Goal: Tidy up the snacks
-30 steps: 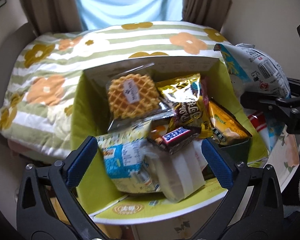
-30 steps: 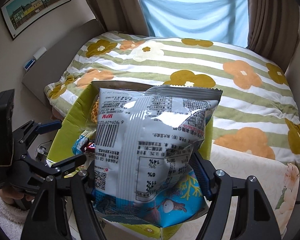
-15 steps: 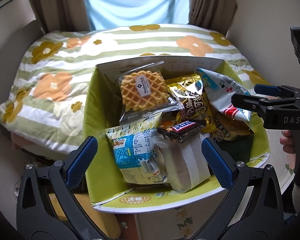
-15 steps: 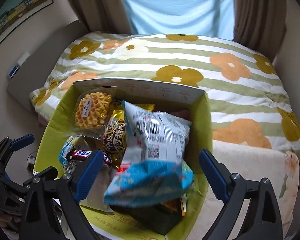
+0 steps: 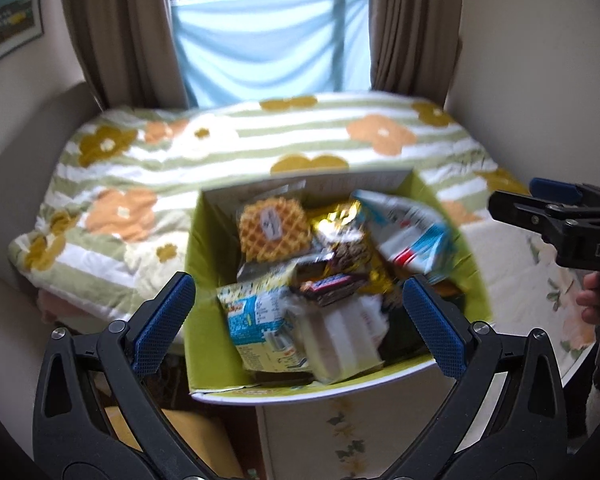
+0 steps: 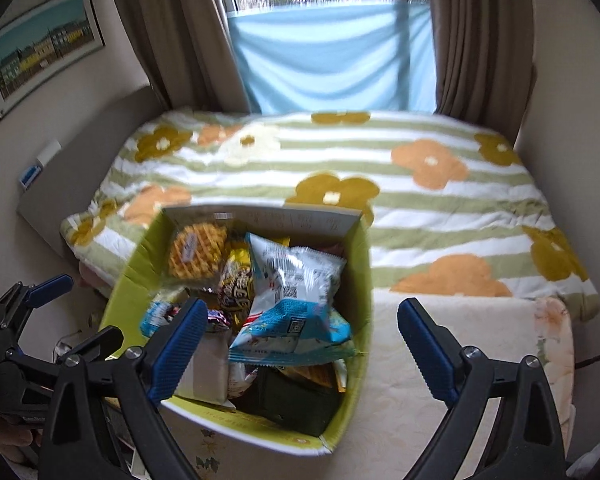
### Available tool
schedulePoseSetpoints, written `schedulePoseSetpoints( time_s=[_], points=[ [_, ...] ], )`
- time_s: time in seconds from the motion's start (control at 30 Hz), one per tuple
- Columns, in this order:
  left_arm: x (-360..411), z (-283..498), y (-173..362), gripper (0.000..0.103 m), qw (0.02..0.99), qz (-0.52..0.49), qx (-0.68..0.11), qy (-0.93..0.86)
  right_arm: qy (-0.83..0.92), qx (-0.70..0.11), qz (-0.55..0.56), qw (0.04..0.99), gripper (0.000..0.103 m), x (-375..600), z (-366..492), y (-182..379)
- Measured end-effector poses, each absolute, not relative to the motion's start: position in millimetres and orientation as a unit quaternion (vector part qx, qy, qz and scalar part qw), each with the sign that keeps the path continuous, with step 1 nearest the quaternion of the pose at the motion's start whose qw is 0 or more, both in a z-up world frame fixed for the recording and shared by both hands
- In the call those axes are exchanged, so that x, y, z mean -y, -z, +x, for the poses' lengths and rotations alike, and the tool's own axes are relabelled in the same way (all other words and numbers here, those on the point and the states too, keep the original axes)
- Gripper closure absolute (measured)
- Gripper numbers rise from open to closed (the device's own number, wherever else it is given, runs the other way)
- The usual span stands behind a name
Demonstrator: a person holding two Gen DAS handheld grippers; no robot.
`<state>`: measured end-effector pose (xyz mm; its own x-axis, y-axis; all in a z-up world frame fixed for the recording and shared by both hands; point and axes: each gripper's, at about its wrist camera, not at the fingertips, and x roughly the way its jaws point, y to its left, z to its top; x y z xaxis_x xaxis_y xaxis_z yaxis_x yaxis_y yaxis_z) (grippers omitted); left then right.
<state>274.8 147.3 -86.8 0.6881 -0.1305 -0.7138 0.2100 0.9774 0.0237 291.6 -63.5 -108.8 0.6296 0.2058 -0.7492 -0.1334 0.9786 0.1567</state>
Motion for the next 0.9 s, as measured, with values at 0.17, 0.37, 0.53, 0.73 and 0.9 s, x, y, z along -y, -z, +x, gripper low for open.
schedulePoseSetpoints(
  time_s=[0.17, 0.37, 0.53, 0.73, 0.9],
  points=[
    [-131.4, 233.2, 42.6, 0.0, 0.94, 0.03, -0.332, 0.072, -0.072, -0.367, 0.031, 0.927, 0.008, 87.6, 247.3, 62.9],
    [-111.7, 175.6, 13.3, 0.0, 0.956, 0.008, -0.286, 0.069, -0.034, -0.318, 0.022, 0.947, 0.008, 116.2, 182.3, 27.1],
    [-96.0, 131.5, 6.3, 0.0, 0.962, 0.011, -0.266, 0.055, -0.01, -0.297, 0.012, 0.955, 0.008, 130.7, 134.3, 19.2],
    [-80.0, 88.7, 3.9, 0.0, 0.969, 0.019, -0.241, 0.055, 0.009, -0.273, 0.014, 0.962, 0.008, 146.0, 93.8, 20.0],
    [-72.2, 73.4, 0.2, 0.0, 0.97, 0.025, -0.235, 0.054, 0.012, -0.263, 0.02, 0.964, 0.008, 153.1, 74.8, 17.9]
  ],
)
